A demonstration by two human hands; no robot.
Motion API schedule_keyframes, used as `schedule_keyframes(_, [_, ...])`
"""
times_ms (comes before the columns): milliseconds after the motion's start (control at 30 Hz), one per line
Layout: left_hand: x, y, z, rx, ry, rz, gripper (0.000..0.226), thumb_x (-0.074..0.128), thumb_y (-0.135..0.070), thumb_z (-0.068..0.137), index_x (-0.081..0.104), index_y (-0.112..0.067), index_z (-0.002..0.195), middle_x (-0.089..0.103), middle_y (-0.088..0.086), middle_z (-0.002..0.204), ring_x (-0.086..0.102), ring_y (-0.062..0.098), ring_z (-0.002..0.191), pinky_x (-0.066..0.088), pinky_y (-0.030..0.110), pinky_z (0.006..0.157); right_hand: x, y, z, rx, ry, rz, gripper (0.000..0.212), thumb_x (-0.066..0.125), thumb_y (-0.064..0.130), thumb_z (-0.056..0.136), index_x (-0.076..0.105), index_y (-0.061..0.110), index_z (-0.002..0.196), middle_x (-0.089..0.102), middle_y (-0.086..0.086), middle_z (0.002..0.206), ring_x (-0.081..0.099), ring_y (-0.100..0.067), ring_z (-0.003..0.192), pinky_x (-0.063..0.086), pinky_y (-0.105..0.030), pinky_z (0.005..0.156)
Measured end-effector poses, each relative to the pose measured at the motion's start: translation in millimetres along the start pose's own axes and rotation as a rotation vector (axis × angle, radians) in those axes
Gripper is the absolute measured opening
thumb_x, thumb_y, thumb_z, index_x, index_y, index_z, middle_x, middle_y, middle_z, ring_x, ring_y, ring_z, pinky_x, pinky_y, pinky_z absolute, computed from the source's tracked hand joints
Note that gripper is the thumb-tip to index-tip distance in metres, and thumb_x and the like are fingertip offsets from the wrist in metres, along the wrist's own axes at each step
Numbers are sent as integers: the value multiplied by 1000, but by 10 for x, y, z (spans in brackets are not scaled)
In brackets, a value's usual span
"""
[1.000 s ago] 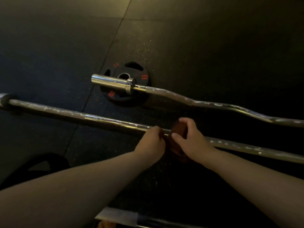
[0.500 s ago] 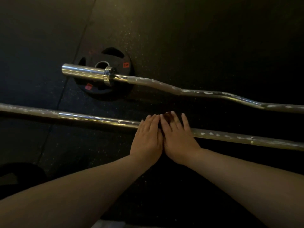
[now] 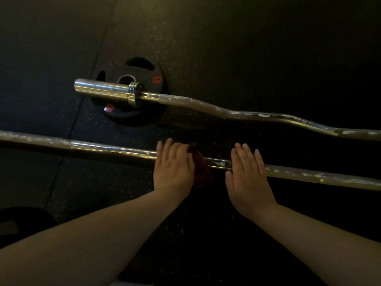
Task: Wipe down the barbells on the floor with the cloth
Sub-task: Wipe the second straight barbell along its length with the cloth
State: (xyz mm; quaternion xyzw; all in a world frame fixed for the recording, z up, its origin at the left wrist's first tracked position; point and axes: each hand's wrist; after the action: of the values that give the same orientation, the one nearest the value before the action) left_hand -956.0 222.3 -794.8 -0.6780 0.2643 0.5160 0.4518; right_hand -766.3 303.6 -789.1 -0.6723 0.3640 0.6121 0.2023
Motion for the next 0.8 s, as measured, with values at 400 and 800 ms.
schedule_keyframes(400, [114, -150, -4, 233, 48, 52, 42, 27, -38, 107, 40, -22, 144, 42, 3, 152, 12, 22, 154, -8, 40, 125, -25, -37, 12, 18, 17, 119, 72, 13, 34, 94, 31, -2, 154, 25, -18, 165, 11, -28, 156, -6, -44, 126])
schedule_keyframes(800, [222, -277, 29, 368, 127, 92, 48, 29, -45, 104, 33, -23, 147, 38, 1, 157, 5, 18, 154, -6, 42, 125, -57, -38, 42, 49, 8, 246, 72, 15, 33, 93, 28, 3, 157, 24, -11, 166, 9, -21, 156, -9, -35, 125])
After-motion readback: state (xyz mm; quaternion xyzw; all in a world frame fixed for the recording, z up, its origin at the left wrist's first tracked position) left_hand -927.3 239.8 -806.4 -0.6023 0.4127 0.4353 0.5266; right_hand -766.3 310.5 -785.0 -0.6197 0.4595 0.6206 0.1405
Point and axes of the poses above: each hand's wrist, its own z-axis towards the middle knuckle, its own x-axis out of the palm, y = z × x
